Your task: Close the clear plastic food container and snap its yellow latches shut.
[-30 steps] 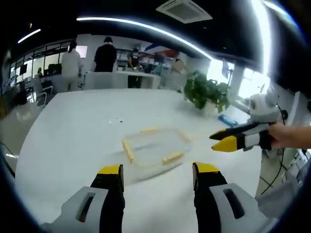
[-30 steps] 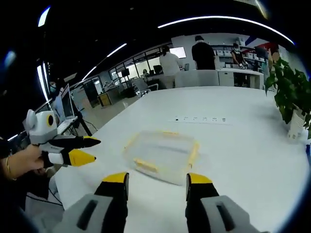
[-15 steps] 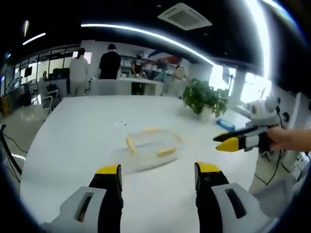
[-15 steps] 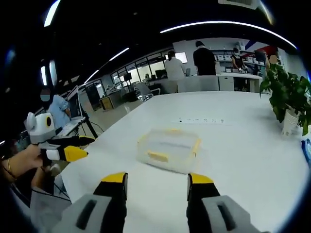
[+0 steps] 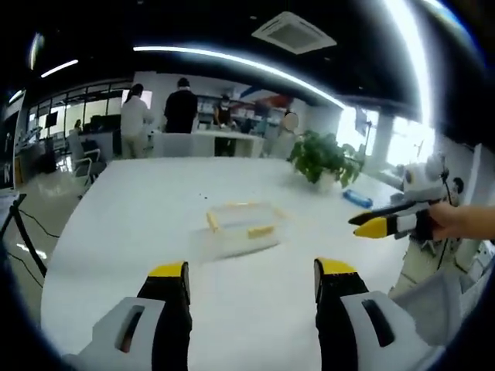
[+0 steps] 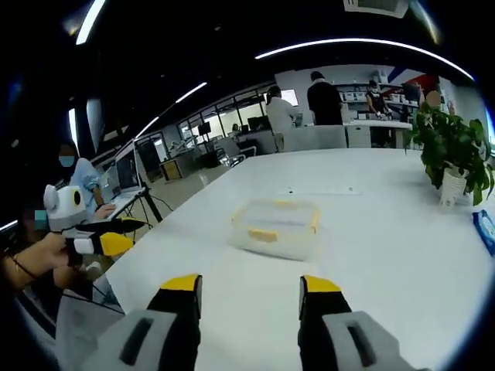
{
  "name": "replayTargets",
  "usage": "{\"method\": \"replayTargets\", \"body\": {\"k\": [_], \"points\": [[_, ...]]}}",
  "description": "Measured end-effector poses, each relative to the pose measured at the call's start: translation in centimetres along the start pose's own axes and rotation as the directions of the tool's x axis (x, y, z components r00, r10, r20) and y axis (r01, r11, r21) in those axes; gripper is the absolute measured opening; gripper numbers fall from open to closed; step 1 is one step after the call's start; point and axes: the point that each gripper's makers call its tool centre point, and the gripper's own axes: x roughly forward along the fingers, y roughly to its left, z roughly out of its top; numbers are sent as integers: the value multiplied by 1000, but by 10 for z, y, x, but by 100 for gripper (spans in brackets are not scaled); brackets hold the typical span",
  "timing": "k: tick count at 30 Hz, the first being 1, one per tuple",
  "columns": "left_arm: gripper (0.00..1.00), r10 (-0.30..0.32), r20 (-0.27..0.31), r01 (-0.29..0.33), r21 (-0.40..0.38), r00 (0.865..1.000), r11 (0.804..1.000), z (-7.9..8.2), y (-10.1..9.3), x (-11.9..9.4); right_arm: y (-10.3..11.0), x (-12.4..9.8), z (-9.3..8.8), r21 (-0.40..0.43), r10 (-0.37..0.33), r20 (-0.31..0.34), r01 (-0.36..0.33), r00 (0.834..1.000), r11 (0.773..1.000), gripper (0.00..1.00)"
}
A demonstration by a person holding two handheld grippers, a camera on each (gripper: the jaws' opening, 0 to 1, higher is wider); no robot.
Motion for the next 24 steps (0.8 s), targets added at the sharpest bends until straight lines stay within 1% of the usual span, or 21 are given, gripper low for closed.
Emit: {"method": "replayTargets", "body": {"k": [2, 6, 7, 9, 11, 15, 17, 19, 22, 24], "points": [[65, 2, 3, -2, -10, 1000, 1000, -3, -1, -5, 0, -5, -4, -20, -9, -11, 9, 1000, 1000, 49], [64, 9, 12, -9, -16, 1000, 1000, -6, -2, -16, 4, -16, -10, -5, -10, -4, 10, 1000, 1000, 50], [64, 19, 22, -19, -16, 1000, 1000, -5, -1, -20, 5, -18, -11, -6, -11, -2, 11, 1000, 1000, 50], [65, 26, 25, -25, -3, 999, 1000, -5, -1, -27, 9, -22, -15, -9, -14, -2, 14, 1000, 1000, 50], [67, 14, 31, -15, 26, 999, 1000, -4, -4, -33, 11, -26, -17, -8, -12, -1, 12, 1000, 1000, 50], [67, 24, 56, -25, 7, 998, 1000, -4, -2, -43, 16, -32, -22, -11, -13, -3, 13, 1000, 1000, 50], [67, 33, 58, -33, -2, 998, 999, -5, 0, -47, 18, -35, -24, -13, -15, 0, 15, 1000, 1000, 50], [67, 36, 59, -36, -7, 998, 999, -7, 0, -50, 18, -38, -24, -17, -22, 8, 22, 1000, 1000, 50], [68, 37, 56, -36, -5, 998, 999, -10, 0, -54, 15, -43, -24, -56, -57, 19, 58, 998, 997, 50], [68, 32, 54, -32, -2, 998, 999, -12, -2, -56, 16, -46, -25, -60, -66, 24, 67, 998, 996, 51]]}}
